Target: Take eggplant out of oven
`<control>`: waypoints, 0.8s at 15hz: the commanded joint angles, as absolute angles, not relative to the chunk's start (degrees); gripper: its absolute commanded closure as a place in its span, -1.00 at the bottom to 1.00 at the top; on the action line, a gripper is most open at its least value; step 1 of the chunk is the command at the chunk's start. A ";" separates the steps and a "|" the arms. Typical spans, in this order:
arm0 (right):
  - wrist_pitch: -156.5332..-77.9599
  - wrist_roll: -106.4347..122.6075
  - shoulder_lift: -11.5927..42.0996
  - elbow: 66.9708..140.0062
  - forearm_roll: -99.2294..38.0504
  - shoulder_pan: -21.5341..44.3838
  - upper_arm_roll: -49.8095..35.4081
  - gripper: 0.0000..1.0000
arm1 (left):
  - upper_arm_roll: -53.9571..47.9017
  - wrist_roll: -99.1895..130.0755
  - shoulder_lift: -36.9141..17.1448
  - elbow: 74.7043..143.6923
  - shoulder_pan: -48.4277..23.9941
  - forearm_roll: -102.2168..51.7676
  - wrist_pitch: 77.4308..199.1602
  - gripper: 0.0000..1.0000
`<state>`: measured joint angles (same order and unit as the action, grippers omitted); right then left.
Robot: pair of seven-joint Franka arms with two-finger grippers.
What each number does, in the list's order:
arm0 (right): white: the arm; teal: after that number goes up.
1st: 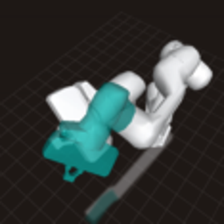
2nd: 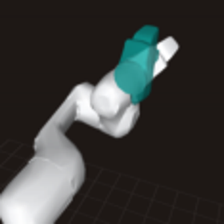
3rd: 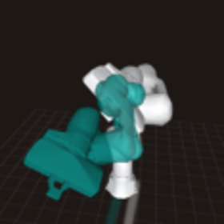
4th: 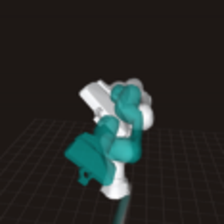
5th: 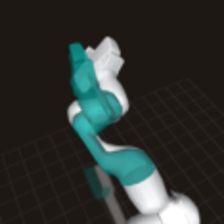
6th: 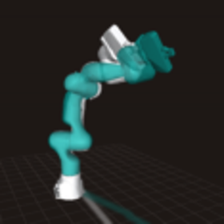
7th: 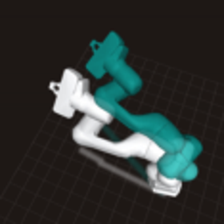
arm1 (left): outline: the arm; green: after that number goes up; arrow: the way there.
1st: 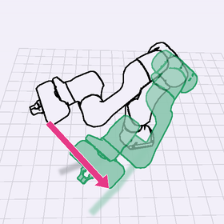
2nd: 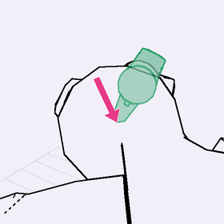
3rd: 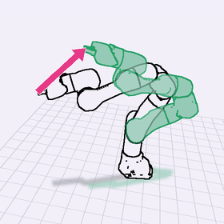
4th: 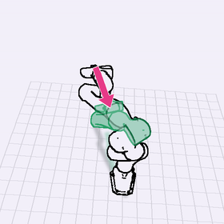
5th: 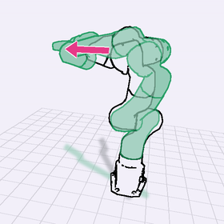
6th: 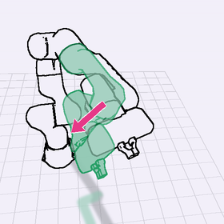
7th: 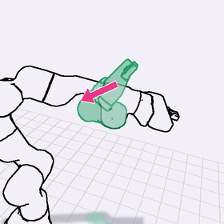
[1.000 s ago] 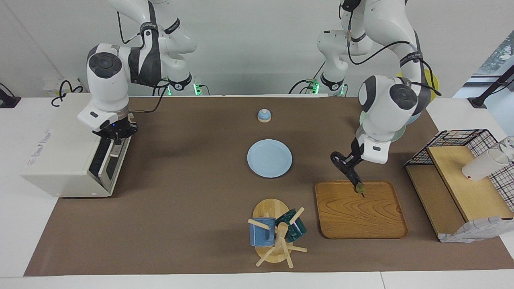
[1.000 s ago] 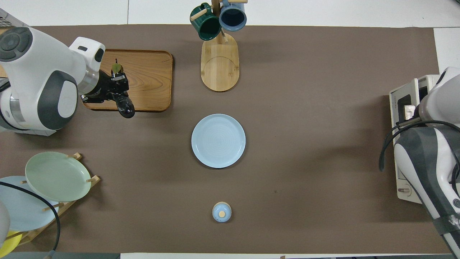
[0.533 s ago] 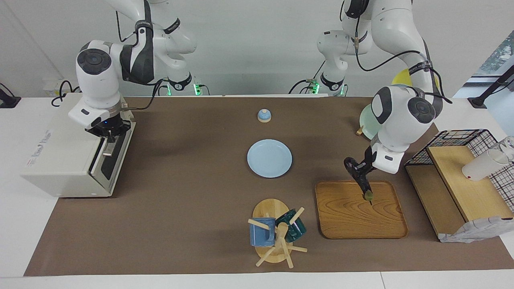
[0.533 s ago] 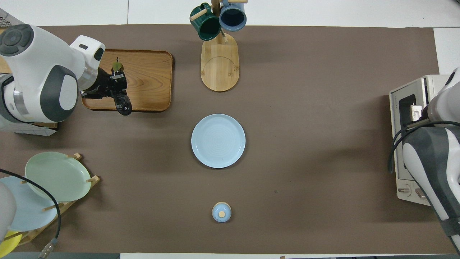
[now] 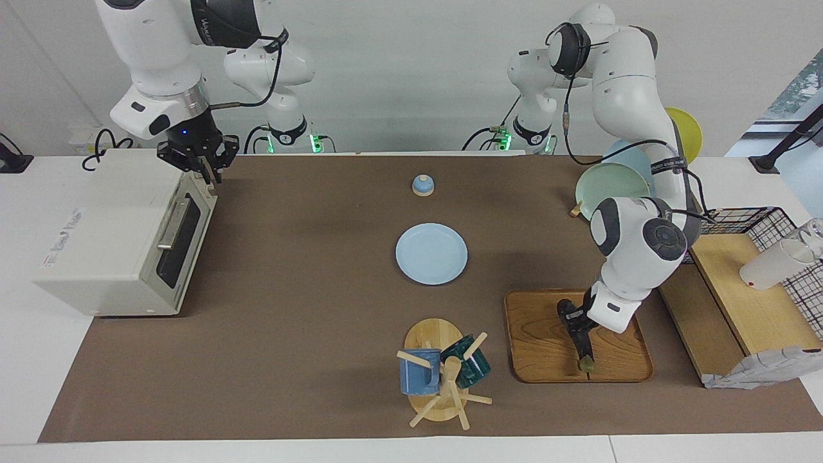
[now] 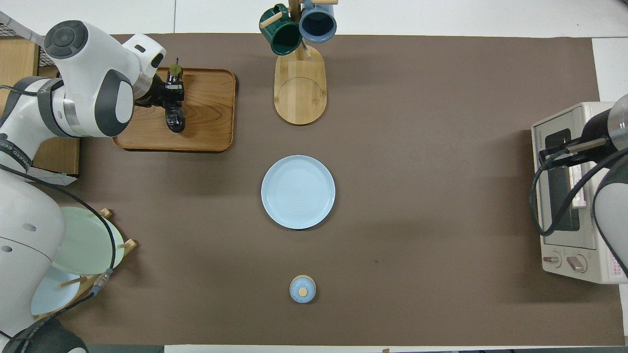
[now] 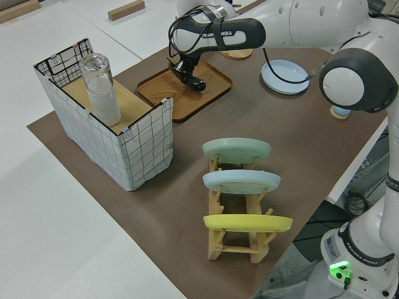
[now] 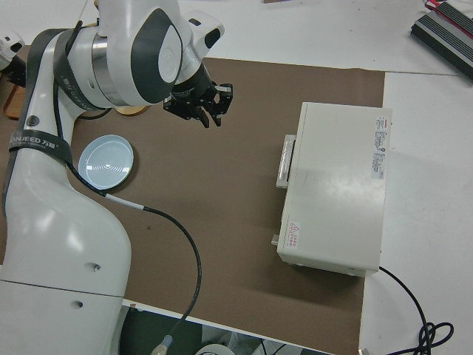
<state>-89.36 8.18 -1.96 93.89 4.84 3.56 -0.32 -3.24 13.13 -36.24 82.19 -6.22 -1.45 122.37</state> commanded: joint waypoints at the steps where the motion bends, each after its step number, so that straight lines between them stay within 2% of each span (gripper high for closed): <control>1: -87.54 8.17 -0.53 91.93 2.12 2.64 -0.26 -1.00 | -3.60 12.30 -35.95 82.09 -5.71 -0.88 122.26 -0.99; 4: -86.49 7.91 -0.97 92.11 2.11 2.90 0.00 -1.00 | -3.52 12.48 -33.85 81.83 -5.71 -0.88 119.88 -1.00; 6: -86.57 7.91 -0.97 92.20 2.11 3.25 0.52 -1.00 | -3.52 13.01 -29.90 82.44 -5.63 -0.97 119.19 -1.00; 12: -88.32 6.95 -0.97 91.58 1.84 3.34 1.23 -1.00 | -3.34 12.92 -16.11 82.62 -4.57 -0.44 103.65 -1.00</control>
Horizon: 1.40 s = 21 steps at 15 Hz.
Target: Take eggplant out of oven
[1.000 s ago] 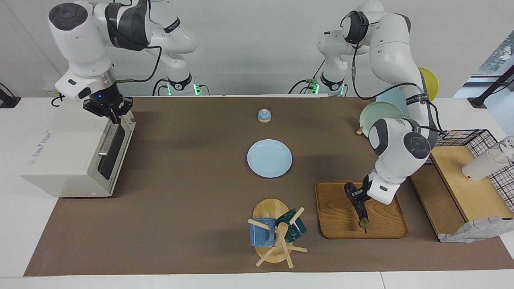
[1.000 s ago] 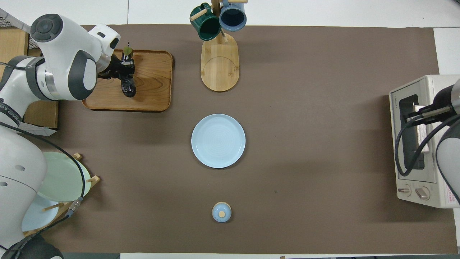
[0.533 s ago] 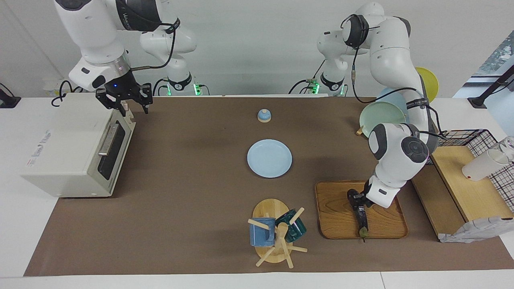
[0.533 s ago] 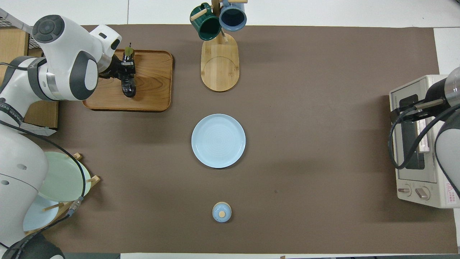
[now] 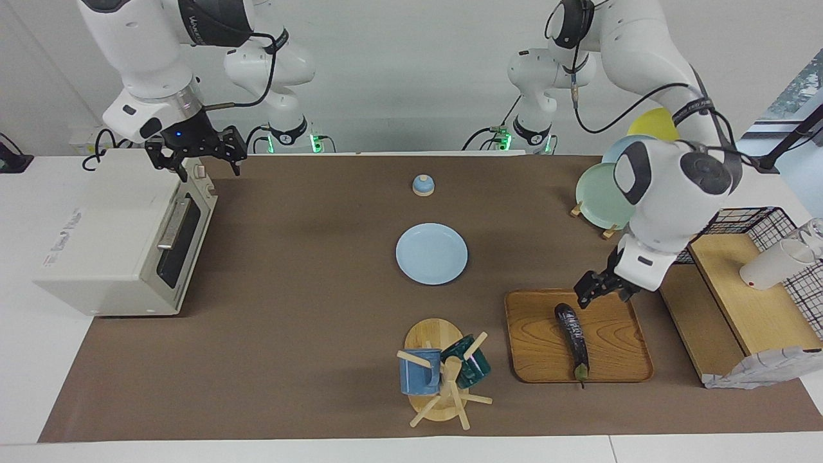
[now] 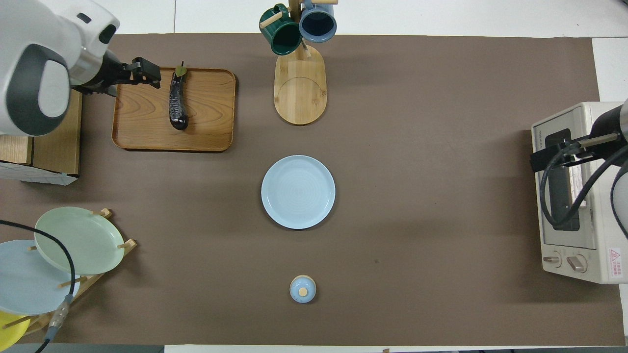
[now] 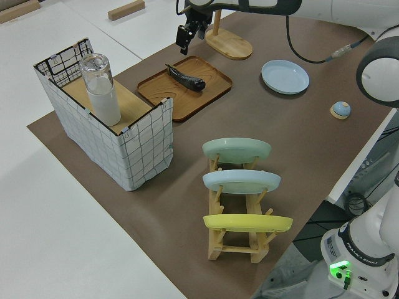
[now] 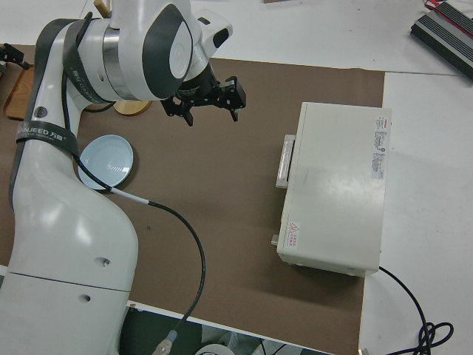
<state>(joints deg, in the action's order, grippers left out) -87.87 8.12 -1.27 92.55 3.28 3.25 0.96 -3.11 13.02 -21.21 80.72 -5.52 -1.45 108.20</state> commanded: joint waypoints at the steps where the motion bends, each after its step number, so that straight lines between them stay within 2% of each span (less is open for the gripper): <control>1: -87.98 5.46 -0.97 91.58 1.76 3.34 1.23 -1.00 | -3.34 12.92 -14.08 82.70 -4.57 -0.44 101.19 -1.00; 5: -88.59 5.10 -1.05 92.54 1.76 3.25 1.14 -1.00 | -3.34 12.48 -6.26 85.59 -4.22 -0.44 92.83 -1.00; 10: -88.68 4.92 -0.97 92.37 1.58 2.99 1.14 -1.00 | -3.43 12.57 5.70 100.08 -4.39 -0.44 92.28 -1.00; 13: -88.68 5.10 -0.97 92.29 1.67 3.34 0.88 -1.00 | -3.51 12.40 6.15 100.64 -4.48 -0.44 92.64 -1.00; 16: -88.33 5.19 -0.97 92.28 1.58 3.25 0.88 -1.00 | -3.78 12.39 5.28 97.22 -4.13 -0.53 89.14 -1.00; 18: -88.15 5.10 -0.97 92.29 1.58 3.43 0.88 -1.00 | -6.48 12.22 5.10 94.93 -0.19 -0.88 86.14 -1.00; 21: -88.07 4.83 -1.05 92.29 0.97 3.60 0.62 -1.00 | -7.29 12.22 5.18 94.39 0.18 -0.88 85.43 -1.00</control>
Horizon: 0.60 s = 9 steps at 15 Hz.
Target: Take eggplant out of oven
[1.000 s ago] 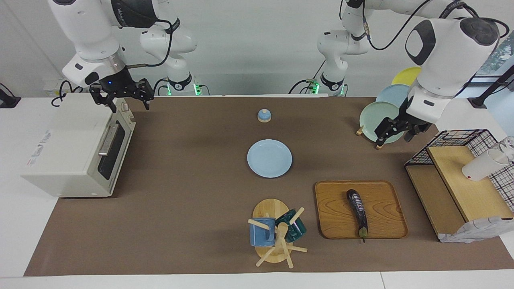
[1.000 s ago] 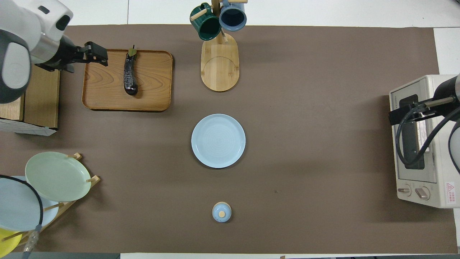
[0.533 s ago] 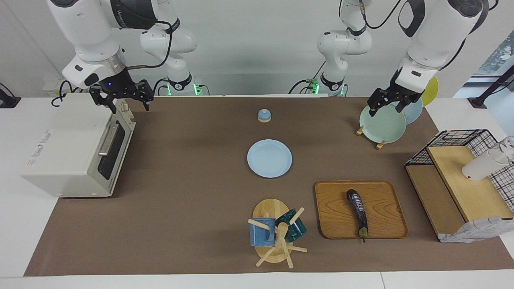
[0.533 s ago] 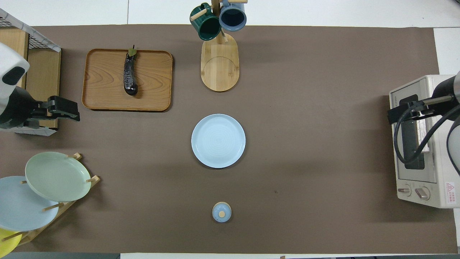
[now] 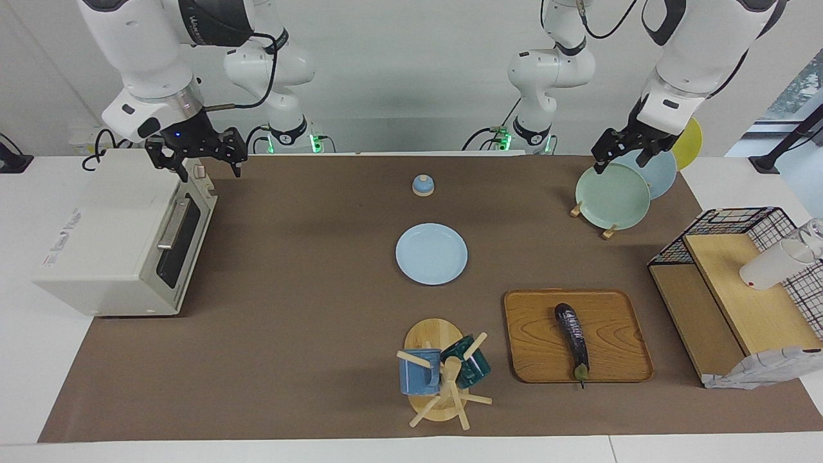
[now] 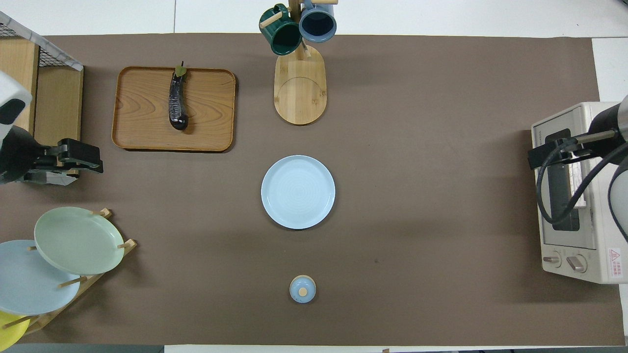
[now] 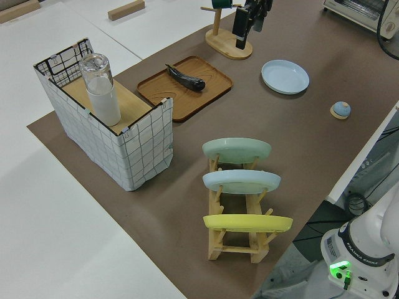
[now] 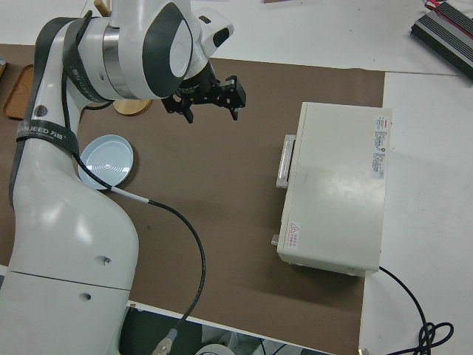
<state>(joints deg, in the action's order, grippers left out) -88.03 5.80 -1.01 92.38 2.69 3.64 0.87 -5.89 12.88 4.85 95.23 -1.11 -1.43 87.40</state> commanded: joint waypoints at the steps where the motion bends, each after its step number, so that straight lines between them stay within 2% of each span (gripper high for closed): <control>1: -88.15 4.83 -1.05 92.29 0.97 3.60 0.62 -1.00 | -7.29 12.22 5.27 94.39 0.09 -0.88 85.34 -1.00; 9: -88.07 4.75 -1.05 92.20 1.05 3.60 0.62 -1.00 | -6.86 12.13 5.19 93.69 -0.27 -0.97 85.16 -1.00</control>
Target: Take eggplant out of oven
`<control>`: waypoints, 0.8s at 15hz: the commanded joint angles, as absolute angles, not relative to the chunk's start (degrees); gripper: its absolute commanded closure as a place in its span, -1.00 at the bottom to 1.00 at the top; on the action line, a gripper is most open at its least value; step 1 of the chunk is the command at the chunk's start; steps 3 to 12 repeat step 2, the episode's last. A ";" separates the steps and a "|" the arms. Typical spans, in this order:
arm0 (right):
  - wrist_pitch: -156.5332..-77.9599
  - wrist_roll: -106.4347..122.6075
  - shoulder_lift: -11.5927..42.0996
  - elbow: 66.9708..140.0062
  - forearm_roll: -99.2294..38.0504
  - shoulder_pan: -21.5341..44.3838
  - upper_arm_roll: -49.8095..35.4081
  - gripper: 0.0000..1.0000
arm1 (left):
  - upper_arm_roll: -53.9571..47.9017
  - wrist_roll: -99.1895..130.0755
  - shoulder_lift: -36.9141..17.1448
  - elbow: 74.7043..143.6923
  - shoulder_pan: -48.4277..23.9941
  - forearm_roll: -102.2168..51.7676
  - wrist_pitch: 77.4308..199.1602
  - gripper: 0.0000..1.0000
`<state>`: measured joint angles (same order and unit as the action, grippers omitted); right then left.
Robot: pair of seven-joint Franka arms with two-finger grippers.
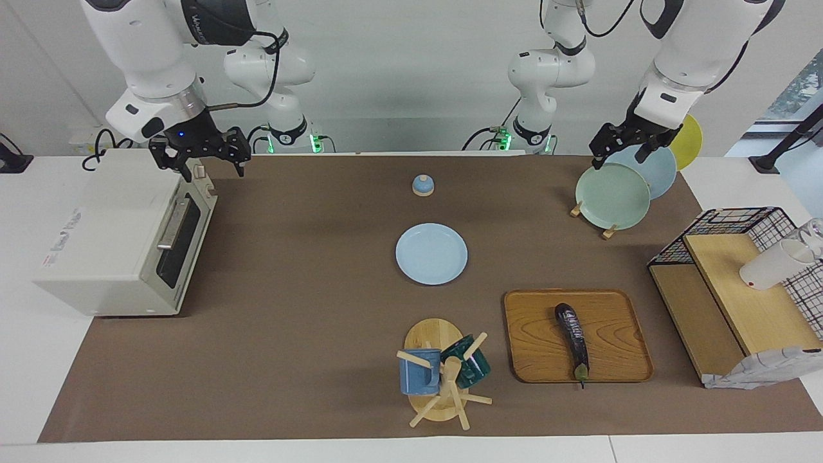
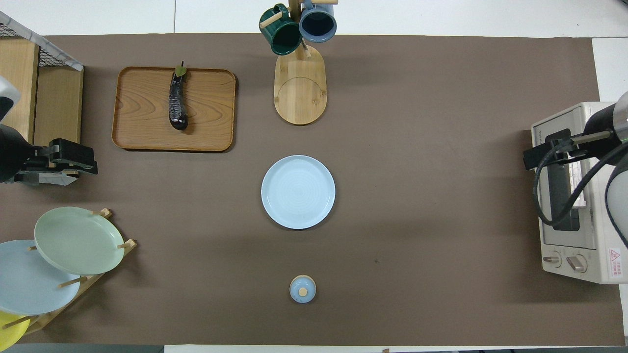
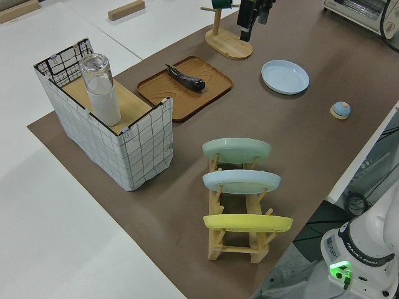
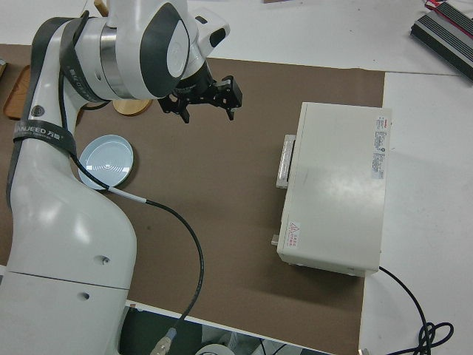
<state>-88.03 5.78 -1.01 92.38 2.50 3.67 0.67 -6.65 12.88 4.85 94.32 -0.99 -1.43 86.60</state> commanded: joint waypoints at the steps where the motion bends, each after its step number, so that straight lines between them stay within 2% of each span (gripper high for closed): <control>1: -88.07 4.75 -1.05 92.20 1.14 3.60 0.53 -1.00 | -6.86 12.13 5.19 93.78 -0.18 -1.05 85.34 -1.00; 12: -88.07 4.75 -1.05 92.20 1.14 3.60 0.44 -1.00 | -6.86 12.04 5.19 93.78 -0.09 -1.05 85.43 -1.00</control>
